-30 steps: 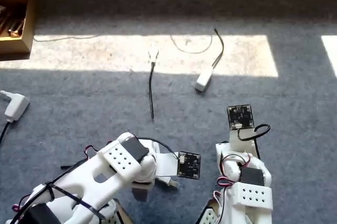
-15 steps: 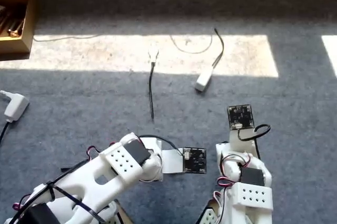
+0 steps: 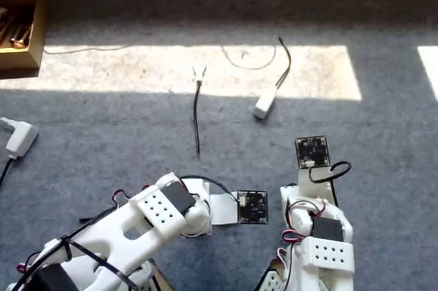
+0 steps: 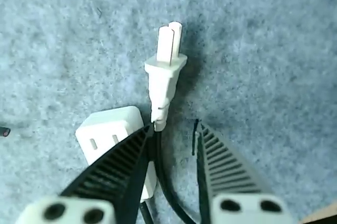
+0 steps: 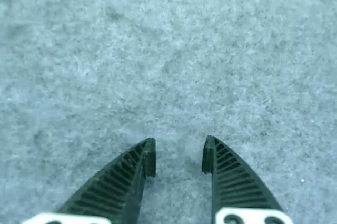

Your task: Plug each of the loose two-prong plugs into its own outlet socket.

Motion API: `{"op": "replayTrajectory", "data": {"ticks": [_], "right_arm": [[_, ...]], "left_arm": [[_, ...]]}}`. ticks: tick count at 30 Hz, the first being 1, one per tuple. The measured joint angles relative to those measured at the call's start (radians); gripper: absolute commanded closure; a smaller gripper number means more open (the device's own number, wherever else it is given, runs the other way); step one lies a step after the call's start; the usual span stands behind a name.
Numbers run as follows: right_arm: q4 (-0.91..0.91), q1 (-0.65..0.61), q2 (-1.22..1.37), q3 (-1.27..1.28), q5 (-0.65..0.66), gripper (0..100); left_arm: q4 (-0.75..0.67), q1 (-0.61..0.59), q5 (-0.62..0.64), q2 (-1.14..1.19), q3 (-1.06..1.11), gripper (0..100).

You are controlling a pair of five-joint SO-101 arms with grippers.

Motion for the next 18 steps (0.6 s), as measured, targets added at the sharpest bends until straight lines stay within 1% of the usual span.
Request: {"op": "replayTrajectory", "data": {"ticks": [8, 14, 15, 18], "right_arm": [[0.034, 0.0, 0.0, 0.0, 0.0, 83.9], [0.034, 0.0, 0.0, 0.0, 0.002, 83.9], [0.034, 0.0, 0.0, 0.0, 0.002, 83.9], [0.034, 0.0, 0.0, 0.0, 0.002, 83.9]], "left_arm": [[-0.037, 0.0, 0.0, 0.017, -0.017, 86], [-0.037, 0.0, 0.0, 0.218, -0.14, 86], [-0.037, 0.0, 0.0, 0.267, -0.161, 88], [-0.037, 0.003, -0.002, 0.387, -0.227, 100]]}}
